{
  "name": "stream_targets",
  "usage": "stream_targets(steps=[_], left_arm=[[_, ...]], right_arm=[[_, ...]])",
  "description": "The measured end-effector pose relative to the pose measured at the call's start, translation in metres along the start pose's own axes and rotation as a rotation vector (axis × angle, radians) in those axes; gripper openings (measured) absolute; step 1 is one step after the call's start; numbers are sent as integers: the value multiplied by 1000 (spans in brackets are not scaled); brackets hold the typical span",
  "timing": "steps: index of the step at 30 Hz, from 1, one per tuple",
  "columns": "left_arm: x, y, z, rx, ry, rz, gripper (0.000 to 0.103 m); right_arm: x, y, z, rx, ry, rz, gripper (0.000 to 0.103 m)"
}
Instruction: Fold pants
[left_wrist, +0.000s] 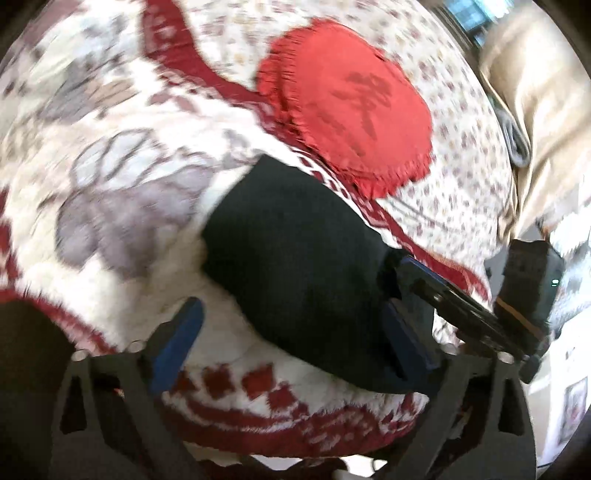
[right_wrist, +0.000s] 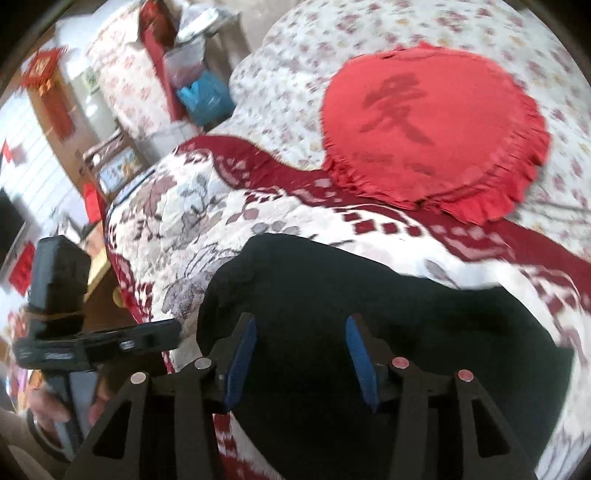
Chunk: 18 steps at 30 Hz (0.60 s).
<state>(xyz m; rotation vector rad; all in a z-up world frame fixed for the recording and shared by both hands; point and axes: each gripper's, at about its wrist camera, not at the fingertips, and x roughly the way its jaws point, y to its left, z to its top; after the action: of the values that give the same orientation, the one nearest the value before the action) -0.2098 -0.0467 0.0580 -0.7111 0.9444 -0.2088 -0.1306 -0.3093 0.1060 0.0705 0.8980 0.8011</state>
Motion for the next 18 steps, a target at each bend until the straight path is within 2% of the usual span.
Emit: stream_targets(steps=[2,7,14,18], left_arm=[[-2,15,-1,-62,-6,-20,102],[8,25,2,-98,17,-13,102],[31,20,-1,-73,69,-33,102],[36,16,0,-61,70,-39,102]], right_arm=[[19,7,8,-27,25,5,49],[57,20,31,-64,73,-1,49],[72,25,46,-60,73,5,51],[80,24,54,-68,82,-9,52]])
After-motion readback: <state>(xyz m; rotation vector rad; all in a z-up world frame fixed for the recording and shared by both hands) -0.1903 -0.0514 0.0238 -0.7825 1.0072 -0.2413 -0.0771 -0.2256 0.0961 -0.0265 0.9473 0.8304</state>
